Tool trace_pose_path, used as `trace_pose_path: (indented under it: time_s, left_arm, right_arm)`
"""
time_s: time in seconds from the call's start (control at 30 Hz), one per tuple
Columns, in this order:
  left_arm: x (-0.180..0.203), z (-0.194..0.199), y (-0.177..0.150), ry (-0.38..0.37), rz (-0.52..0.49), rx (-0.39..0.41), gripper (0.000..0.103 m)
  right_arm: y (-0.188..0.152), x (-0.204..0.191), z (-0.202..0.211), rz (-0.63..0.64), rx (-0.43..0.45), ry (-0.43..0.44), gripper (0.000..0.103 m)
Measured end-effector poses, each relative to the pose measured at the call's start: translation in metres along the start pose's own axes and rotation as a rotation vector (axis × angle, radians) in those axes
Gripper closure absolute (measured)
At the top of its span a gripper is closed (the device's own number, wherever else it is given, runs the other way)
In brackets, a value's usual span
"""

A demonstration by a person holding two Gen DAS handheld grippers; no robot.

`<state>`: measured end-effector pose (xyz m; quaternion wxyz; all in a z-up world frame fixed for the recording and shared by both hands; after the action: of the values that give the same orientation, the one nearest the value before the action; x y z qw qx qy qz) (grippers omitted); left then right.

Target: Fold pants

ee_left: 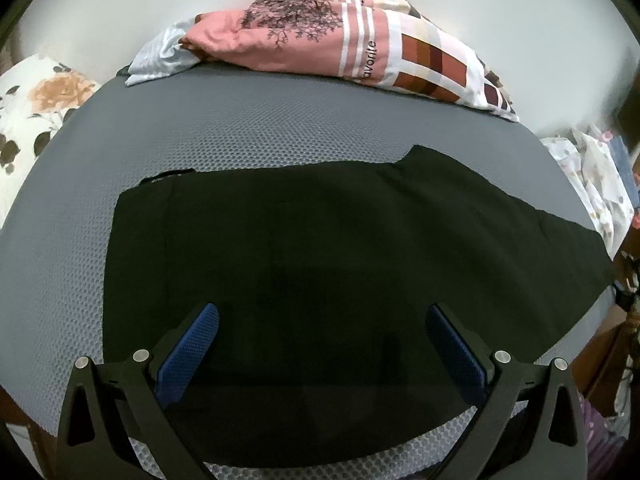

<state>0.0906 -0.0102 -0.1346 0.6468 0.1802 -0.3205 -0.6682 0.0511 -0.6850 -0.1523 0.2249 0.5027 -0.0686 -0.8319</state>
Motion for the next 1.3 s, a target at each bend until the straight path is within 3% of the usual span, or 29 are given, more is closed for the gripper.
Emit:
trace_pose_path:
  time_s: [0.13, 0.23, 0.3, 0.43, 0.5, 0.57, 0.63, 0.73, 0.77, 0.9, 1.07, 1.3]
  left_arm:
    - [0.000, -0.003, -0.002, -0.003, 0.006, -0.012, 0.000]
    - [0.000, -0.002, -0.001, -0.004, 0.009, -0.010, 0.000]
    - [0.000, -0.001, -0.001, -0.002, 0.006, -0.002, 0.000]
    - [0.000, -0.002, -0.001, -0.004, 0.014, -0.006, 0.000]
    - [0.002, -0.002, -0.001, -0.007, 0.009, -0.006, 0.000]
    - [0.004, -0.001, 0.000, -0.008, -0.002, 0.000, 0.000]
    - [0.007, -0.001, 0.001, -0.015, -0.009, 0.002, 0.000]
    - [0.012, -0.001, 0.001, -0.017, -0.025, -0.002, 0.000]
    - [0.013, -0.001, 0.001, -0.020, -0.031, -0.004, 0.000]
    - [0.016, -0.001, 0.001, -0.027, -0.036, -0.007, 0.000]
    - [0.017, 0.001, 0.003, -0.042, -0.016, -0.003, 0.000]
    - [0.018, 0.000, 0.002, -0.051, 0.001, -0.015, 0.000]
  right_arm:
    - [0.002, -0.006, -0.004, 0.062, -0.003, -0.041, 0.033]
    - [-0.009, -0.005, -0.011, 0.118, -0.052, -0.100, 0.058]
    - [-0.011, -0.006, -0.011, 0.165, -0.053, -0.127, 0.061]
    - [-0.002, 0.004, -0.015, 0.123, -0.048, -0.140, 0.076]
    - [0.002, 0.006, -0.017, 0.083, -0.043, -0.124, 0.075]
    - [0.006, 0.006, -0.020, 0.043, -0.044, -0.095, 0.067]
    - [0.007, 0.003, -0.023, 0.073, -0.052, -0.106, 0.068]
    - [0.006, 0.002, -0.025, 0.159, -0.065, -0.185, 0.090]
    - [0.007, -0.001, -0.023, 0.169, -0.057, -0.184, 0.090]
    - [0.003, -0.030, -0.016, 0.218, -0.022, -0.140, 0.091]
    - [-0.023, -0.082, -0.014, 0.290, -0.040, -0.053, 0.090]
    - [-0.100, -0.154, -0.030, 0.434, -0.140, 0.060, 0.090]
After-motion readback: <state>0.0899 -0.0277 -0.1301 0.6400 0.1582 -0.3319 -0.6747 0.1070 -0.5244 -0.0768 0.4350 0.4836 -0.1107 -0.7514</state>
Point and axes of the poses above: each gripper's, at about its wrist camera, not at the fingertips, and z roughly against the way its jaws point, x to its right, y to its top, the point moved 10 cm from there along -z, roughly the way its jaws point, and after that the axes turned 9 degrees about x, right-handed, at the moved point
